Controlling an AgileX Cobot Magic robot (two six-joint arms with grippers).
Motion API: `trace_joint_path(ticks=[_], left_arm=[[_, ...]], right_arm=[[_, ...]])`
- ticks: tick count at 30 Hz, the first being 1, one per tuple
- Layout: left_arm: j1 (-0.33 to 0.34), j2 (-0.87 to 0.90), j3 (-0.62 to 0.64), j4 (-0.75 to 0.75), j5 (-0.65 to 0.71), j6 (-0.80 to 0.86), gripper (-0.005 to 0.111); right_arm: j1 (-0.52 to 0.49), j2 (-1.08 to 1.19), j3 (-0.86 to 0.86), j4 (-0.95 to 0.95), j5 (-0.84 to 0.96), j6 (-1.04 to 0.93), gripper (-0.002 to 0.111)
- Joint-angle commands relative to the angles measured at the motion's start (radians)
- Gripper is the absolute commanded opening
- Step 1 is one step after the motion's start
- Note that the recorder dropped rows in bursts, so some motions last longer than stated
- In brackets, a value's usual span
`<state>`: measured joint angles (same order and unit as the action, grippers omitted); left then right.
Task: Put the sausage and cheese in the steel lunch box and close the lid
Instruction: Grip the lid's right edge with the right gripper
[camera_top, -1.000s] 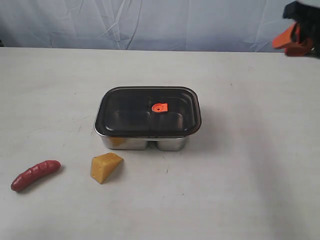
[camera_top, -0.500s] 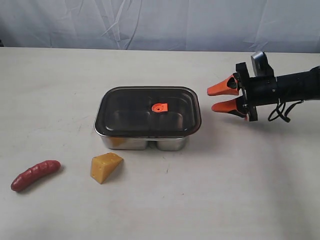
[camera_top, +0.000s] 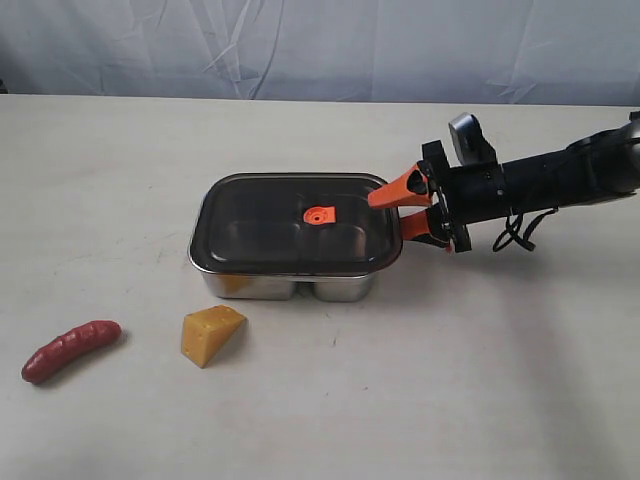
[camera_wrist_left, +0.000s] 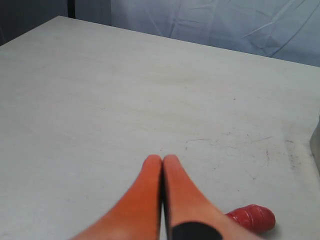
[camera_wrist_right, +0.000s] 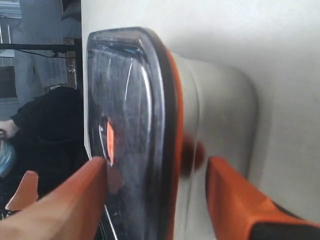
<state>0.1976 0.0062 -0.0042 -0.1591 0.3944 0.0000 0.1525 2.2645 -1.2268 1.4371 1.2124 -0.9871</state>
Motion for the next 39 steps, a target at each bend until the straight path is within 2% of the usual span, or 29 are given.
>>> trace_joint_path(ticks=[1,9,15,39], left_arm=[[0.0,-0.006,0.004,0.004,-0.013,0.0,0.0],[0.0,-0.006,0.004,0.004,-0.013,0.0,0.0],[0.0,-0.006,0.004,0.004,-0.013,0.0,0.0],[0.0,-0.006,0.004,0.004,-0.013,0.0,0.0]], right_arm=[[0.0,-0.004,-0.007,0.004,0.009,-0.012,0.054],[0.0,-0.004,-0.007,0.004,0.009,-0.012,0.015],[0.0,-0.004,-0.007,0.004,0.009,-0.012,-0.001],[0.0,-0.074,-0.007,0.004,0.009,-0.012,-0.001]])
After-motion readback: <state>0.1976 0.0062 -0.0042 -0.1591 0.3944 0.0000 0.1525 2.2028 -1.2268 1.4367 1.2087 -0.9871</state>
